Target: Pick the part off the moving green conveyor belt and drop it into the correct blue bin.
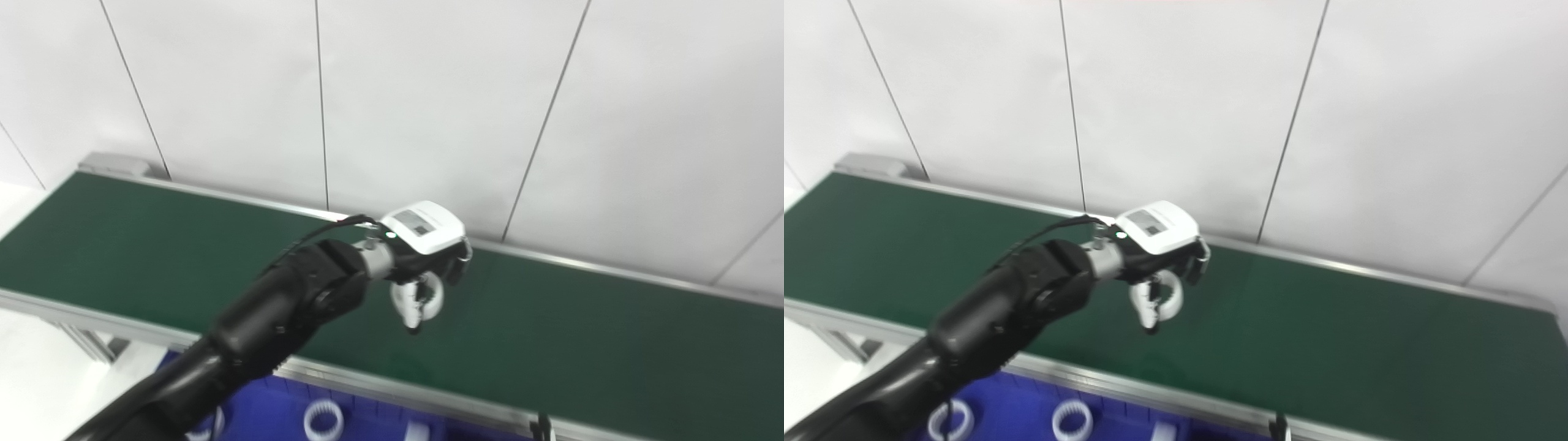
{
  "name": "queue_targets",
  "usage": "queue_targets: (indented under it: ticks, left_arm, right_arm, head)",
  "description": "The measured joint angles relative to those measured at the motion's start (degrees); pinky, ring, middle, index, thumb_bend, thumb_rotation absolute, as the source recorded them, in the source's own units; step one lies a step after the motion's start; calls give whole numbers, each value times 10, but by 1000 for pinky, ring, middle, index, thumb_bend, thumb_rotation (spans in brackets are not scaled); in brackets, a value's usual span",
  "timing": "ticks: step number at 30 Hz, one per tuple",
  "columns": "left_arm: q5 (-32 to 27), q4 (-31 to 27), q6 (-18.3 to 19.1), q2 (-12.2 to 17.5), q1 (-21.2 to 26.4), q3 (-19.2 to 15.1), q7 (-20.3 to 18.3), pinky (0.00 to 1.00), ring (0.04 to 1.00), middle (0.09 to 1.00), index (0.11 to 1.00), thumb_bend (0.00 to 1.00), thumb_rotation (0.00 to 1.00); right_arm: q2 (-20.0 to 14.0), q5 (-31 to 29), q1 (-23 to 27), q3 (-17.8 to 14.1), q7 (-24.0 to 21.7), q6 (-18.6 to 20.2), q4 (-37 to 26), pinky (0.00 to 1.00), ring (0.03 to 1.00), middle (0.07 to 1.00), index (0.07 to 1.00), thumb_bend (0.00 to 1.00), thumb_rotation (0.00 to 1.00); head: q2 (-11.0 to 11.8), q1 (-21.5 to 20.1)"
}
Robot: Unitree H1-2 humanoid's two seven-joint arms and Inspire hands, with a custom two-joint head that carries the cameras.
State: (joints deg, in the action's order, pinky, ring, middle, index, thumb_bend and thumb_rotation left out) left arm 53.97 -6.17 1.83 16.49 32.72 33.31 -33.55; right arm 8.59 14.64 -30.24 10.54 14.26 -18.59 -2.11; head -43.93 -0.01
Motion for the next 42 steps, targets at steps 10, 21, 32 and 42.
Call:
queue_targets:
  ticks: [10, 21, 32, 42]
  left_arm:
    - [21, -118, 16, 26, -162, -11, -54, 310, 354, 405, 511, 519, 0]
    - [93, -96, 13, 24, -256, -6, -58, 274, 344, 428, 504, 522, 0]
    - [102, -22, -31, 22, -256, -2, 34, 467, 487, 601, 485, 521, 36]
    - [36, -96, -23, 22, -292, -43, 32, 568, 557, 641, 638, 822, 288]
  right_arm:
    - [-7, -19, -9, 1, -35, 70, -85, 673, 717, 924, 1000, 658, 1000]
    - [-10, -25, -7, -1, -44, 96, -96, 665, 723, 924, 1000, 594, 1000]
    - [-9, -18, -6, -1, -43, 96, -92, 657, 730, 930, 1000, 608, 1000]
    - [-4, -6, -6, 1, -39, 96, -80, 701, 729, 921, 1000, 649, 1000]
  head:
    - [-55, 16]
    - [-58, 0]
    - [-50, -6]
    - [-41, -49]
